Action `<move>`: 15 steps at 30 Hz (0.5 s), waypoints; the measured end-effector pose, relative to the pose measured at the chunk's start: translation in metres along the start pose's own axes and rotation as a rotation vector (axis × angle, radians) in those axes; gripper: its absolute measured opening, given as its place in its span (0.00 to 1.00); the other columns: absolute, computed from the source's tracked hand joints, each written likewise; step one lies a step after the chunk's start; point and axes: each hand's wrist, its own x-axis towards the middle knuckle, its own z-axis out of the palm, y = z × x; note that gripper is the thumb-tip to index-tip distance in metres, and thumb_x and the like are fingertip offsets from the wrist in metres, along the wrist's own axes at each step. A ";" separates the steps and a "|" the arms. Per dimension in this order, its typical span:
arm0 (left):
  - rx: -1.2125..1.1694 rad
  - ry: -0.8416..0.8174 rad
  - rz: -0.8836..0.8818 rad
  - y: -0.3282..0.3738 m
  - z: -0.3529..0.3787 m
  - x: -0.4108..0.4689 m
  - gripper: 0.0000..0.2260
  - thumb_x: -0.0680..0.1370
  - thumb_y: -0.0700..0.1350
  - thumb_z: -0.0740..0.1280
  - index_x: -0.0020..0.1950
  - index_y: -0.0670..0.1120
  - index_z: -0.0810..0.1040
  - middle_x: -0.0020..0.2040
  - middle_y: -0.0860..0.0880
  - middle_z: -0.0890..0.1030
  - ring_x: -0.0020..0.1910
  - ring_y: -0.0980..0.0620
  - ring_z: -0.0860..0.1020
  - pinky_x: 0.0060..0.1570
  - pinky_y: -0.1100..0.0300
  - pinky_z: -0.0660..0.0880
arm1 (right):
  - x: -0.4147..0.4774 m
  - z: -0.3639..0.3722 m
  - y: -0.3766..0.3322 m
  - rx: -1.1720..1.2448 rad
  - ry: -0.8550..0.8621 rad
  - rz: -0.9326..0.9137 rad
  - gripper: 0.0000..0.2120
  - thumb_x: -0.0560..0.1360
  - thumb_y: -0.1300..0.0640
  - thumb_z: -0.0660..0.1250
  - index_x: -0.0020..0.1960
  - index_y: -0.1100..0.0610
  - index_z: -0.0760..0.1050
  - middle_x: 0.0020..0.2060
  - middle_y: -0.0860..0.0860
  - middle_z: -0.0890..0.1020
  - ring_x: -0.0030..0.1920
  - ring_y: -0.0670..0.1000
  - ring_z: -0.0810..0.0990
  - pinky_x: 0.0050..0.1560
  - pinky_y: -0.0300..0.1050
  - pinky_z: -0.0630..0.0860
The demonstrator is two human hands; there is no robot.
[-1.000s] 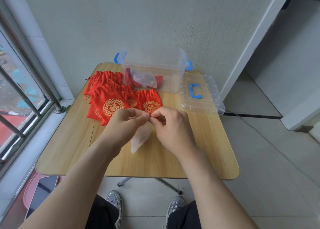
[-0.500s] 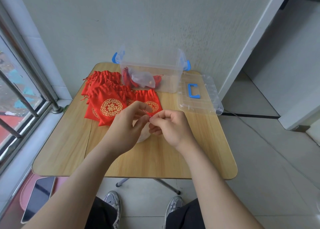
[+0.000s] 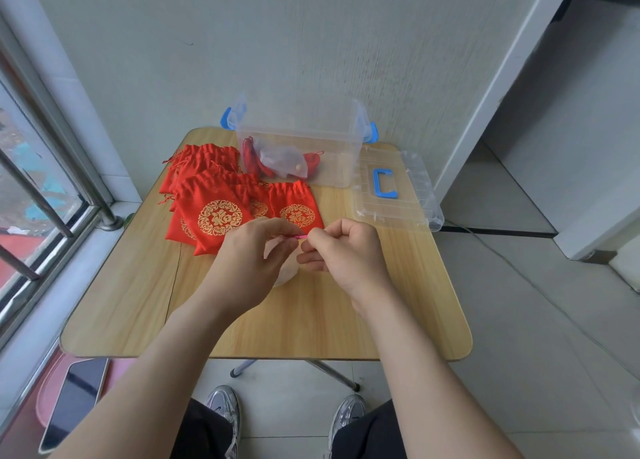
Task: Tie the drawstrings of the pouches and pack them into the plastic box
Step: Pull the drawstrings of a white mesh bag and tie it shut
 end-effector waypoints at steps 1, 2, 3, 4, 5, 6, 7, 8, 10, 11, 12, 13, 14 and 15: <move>0.004 -0.005 0.000 -0.001 0.000 0.000 0.07 0.83 0.45 0.69 0.58 0.52 0.86 0.52 0.57 0.85 0.54 0.60 0.81 0.58 0.57 0.77 | 0.000 -0.001 0.000 0.010 0.013 -0.008 0.04 0.76 0.63 0.71 0.46 0.64 0.79 0.38 0.57 0.88 0.39 0.56 0.90 0.46 0.54 0.87; 0.005 -0.003 -0.002 -0.001 0.001 0.001 0.07 0.84 0.46 0.69 0.58 0.52 0.86 0.52 0.57 0.85 0.54 0.60 0.81 0.58 0.57 0.77 | 0.000 -0.001 -0.001 0.018 0.025 -0.016 0.03 0.76 0.64 0.71 0.47 0.64 0.79 0.37 0.57 0.88 0.39 0.56 0.89 0.44 0.52 0.87; 0.000 0.004 -0.008 -0.002 0.001 0.002 0.07 0.84 0.46 0.69 0.58 0.52 0.86 0.52 0.58 0.85 0.54 0.60 0.81 0.58 0.58 0.77 | 0.001 -0.002 -0.001 0.024 0.037 -0.024 0.02 0.76 0.65 0.71 0.48 0.63 0.80 0.37 0.57 0.88 0.38 0.56 0.89 0.42 0.50 0.86; -0.010 0.015 -0.019 -0.002 0.000 0.002 0.07 0.84 0.46 0.68 0.57 0.51 0.85 0.51 0.58 0.85 0.54 0.61 0.81 0.57 0.61 0.76 | 0.001 -0.002 -0.001 0.028 0.046 -0.031 0.03 0.76 0.66 0.71 0.49 0.62 0.80 0.37 0.57 0.88 0.38 0.56 0.89 0.41 0.48 0.85; -0.019 0.029 -0.035 -0.001 -0.001 0.003 0.07 0.84 0.46 0.68 0.57 0.50 0.85 0.51 0.58 0.85 0.53 0.61 0.81 0.56 0.64 0.75 | 0.002 -0.002 0.000 0.029 0.051 -0.038 0.04 0.76 0.66 0.71 0.51 0.61 0.81 0.38 0.57 0.88 0.37 0.55 0.88 0.40 0.46 0.84; -0.023 0.039 -0.051 0.000 -0.001 0.003 0.07 0.85 0.47 0.67 0.56 0.50 0.85 0.51 0.58 0.85 0.53 0.61 0.81 0.54 0.67 0.74 | 0.003 -0.002 0.001 0.027 0.055 -0.047 0.04 0.77 0.65 0.71 0.51 0.60 0.82 0.38 0.57 0.88 0.37 0.54 0.88 0.40 0.45 0.83; -0.021 0.044 -0.067 0.000 -0.002 0.003 0.08 0.85 0.47 0.66 0.55 0.49 0.85 0.50 0.57 0.85 0.52 0.59 0.81 0.52 0.67 0.74 | 0.004 -0.002 0.003 0.023 0.062 -0.059 0.04 0.78 0.65 0.71 0.52 0.59 0.82 0.38 0.57 0.88 0.37 0.53 0.87 0.40 0.44 0.82; -0.021 0.042 -0.083 0.000 -0.001 0.003 0.09 0.86 0.48 0.65 0.54 0.48 0.84 0.49 0.55 0.85 0.51 0.58 0.81 0.52 0.64 0.75 | 0.005 -0.001 0.004 0.020 0.073 -0.073 0.04 0.78 0.64 0.71 0.52 0.59 0.82 0.39 0.57 0.87 0.36 0.51 0.86 0.40 0.44 0.82; -0.049 0.028 -0.127 -0.001 -0.001 0.003 0.10 0.87 0.49 0.63 0.52 0.48 0.83 0.46 0.53 0.85 0.48 0.57 0.81 0.51 0.56 0.77 | 0.007 0.000 0.005 0.027 0.097 -0.101 0.04 0.80 0.64 0.70 0.53 0.58 0.82 0.39 0.58 0.87 0.36 0.48 0.84 0.41 0.42 0.81; -0.066 0.014 -0.145 -0.001 0.000 0.003 0.11 0.87 0.49 0.63 0.51 0.49 0.83 0.45 0.53 0.85 0.47 0.58 0.81 0.52 0.55 0.77 | 0.008 0.000 0.005 0.042 0.105 -0.112 0.04 0.80 0.64 0.69 0.53 0.58 0.82 0.39 0.57 0.86 0.36 0.47 0.83 0.41 0.40 0.80; -0.077 0.000 -0.152 0.000 0.000 0.003 0.11 0.87 0.49 0.63 0.51 0.49 0.83 0.45 0.54 0.85 0.47 0.59 0.81 0.51 0.55 0.77 | 0.008 0.001 0.004 0.062 0.110 -0.121 0.05 0.81 0.64 0.68 0.54 0.58 0.82 0.38 0.56 0.86 0.36 0.47 0.83 0.41 0.40 0.80; -0.082 -0.012 -0.152 0.001 0.000 0.003 0.11 0.87 0.49 0.63 0.51 0.50 0.83 0.45 0.55 0.85 0.47 0.59 0.81 0.51 0.56 0.78 | 0.008 0.001 0.003 0.081 0.114 -0.129 0.05 0.81 0.65 0.68 0.54 0.58 0.81 0.38 0.54 0.85 0.36 0.47 0.83 0.41 0.39 0.80; -0.088 -0.021 -0.149 0.002 0.001 0.003 0.10 0.86 0.49 0.63 0.51 0.50 0.83 0.44 0.55 0.85 0.46 0.60 0.81 0.50 0.58 0.78 | 0.008 0.002 0.004 0.089 0.121 -0.135 0.06 0.82 0.65 0.67 0.54 0.57 0.81 0.38 0.53 0.85 0.36 0.47 0.83 0.41 0.40 0.81; -0.097 -0.023 -0.145 0.003 0.001 0.003 0.10 0.86 0.49 0.64 0.51 0.50 0.83 0.44 0.56 0.85 0.46 0.60 0.81 0.48 0.59 0.78 | 0.009 0.003 0.004 0.088 0.128 -0.142 0.06 0.82 0.65 0.67 0.54 0.57 0.81 0.39 0.52 0.85 0.37 0.47 0.83 0.41 0.40 0.81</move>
